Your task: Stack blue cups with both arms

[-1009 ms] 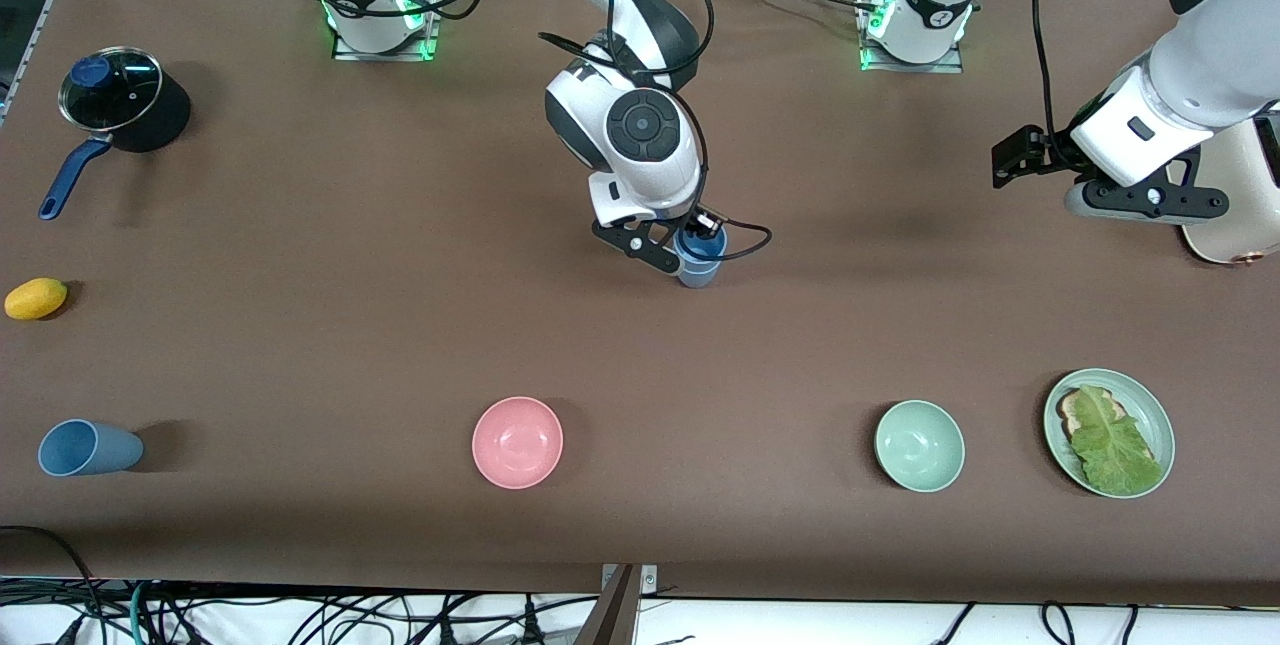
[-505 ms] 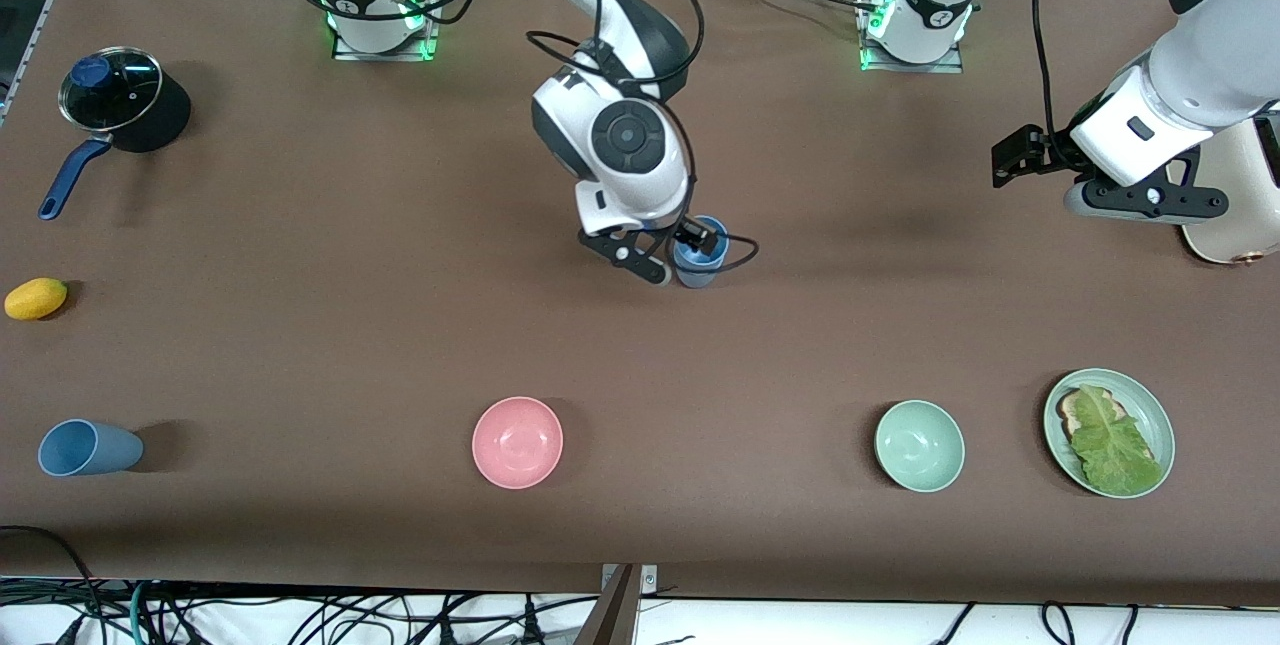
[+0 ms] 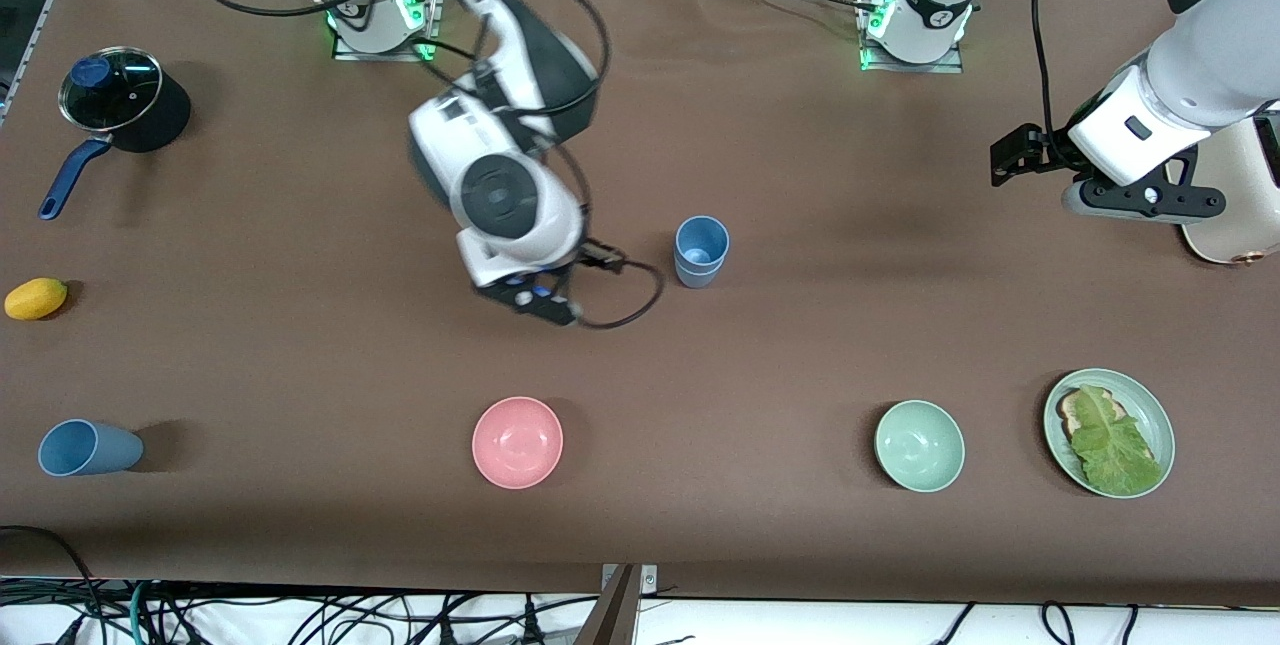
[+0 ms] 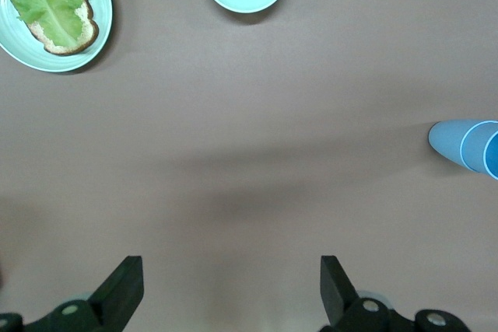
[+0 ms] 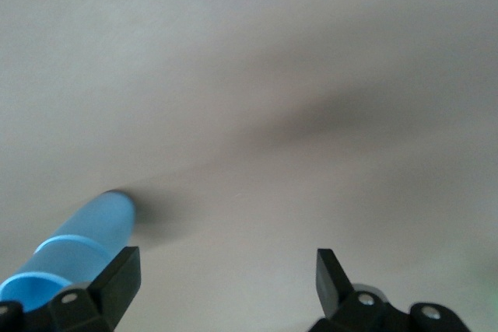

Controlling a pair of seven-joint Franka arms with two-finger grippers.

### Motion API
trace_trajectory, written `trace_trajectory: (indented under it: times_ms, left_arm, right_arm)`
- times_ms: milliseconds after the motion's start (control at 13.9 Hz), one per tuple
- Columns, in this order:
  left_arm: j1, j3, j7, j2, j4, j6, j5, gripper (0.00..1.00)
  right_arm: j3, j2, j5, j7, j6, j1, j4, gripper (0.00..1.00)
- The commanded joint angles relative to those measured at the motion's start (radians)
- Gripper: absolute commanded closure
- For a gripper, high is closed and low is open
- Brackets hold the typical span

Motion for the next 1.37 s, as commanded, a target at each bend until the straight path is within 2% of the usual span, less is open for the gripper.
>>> trace_trajectory:
  times_ms: [0, 216, 288, 505, 577, 1009, 1297]
  left_arm:
    - [-0.002, 0.004, 0.021, -0.010, 0.005, -0.016, -0.011, 0.00]
    - [-0.002, 0.004, 0.021, -0.010, 0.006, -0.016, -0.011, 0.00]
    - [-0.002, 0.004, 0.021, -0.010, 0.006, -0.014, -0.011, 0.00]
    - [-0.002, 0.004, 0.018, -0.010, 0.006, -0.014, -0.011, 0.00]
    - [-0.002, 0.004, 0.018, -0.010, 0.006, -0.014, -0.011, 0.00]
    - [-0.004, 0.002, 0.015, -0.010, 0.006, -0.014, -0.011, 0.00]
    - [-0.004, 0.002, 0.015, -0.010, 0.006, -0.014, -0.011, 0.00]
  right_arm:
    - [-0.026, -0.021, -0.003, -0.067, -0.052, -0.046, -0.017, 0.00]
    - [-0.107, -0.047, -0.003, -0.170, -0.101, -0.053, -0.032, 0.00]
    - [-0.112, -0.077, -0.006, -0.229, -0.091, -0.084, -0.087, 0.00]
    - [-0.112, -0.319, -0.022, -0.473, 0.122, -0.206, -0.463, 0.00]
    - [-0.111, -0.378, -0.022, -0.564, 0.157, -0.239, -0.540, 0.00]
    - [-0.112, -0.648, -0.046, -0.688, 0.071, -0.378, -0.690, 0.00]
    - [-0.112, -0.754, -0.147, -0.880, -0.045, -0.429, -0.655, 0.00]
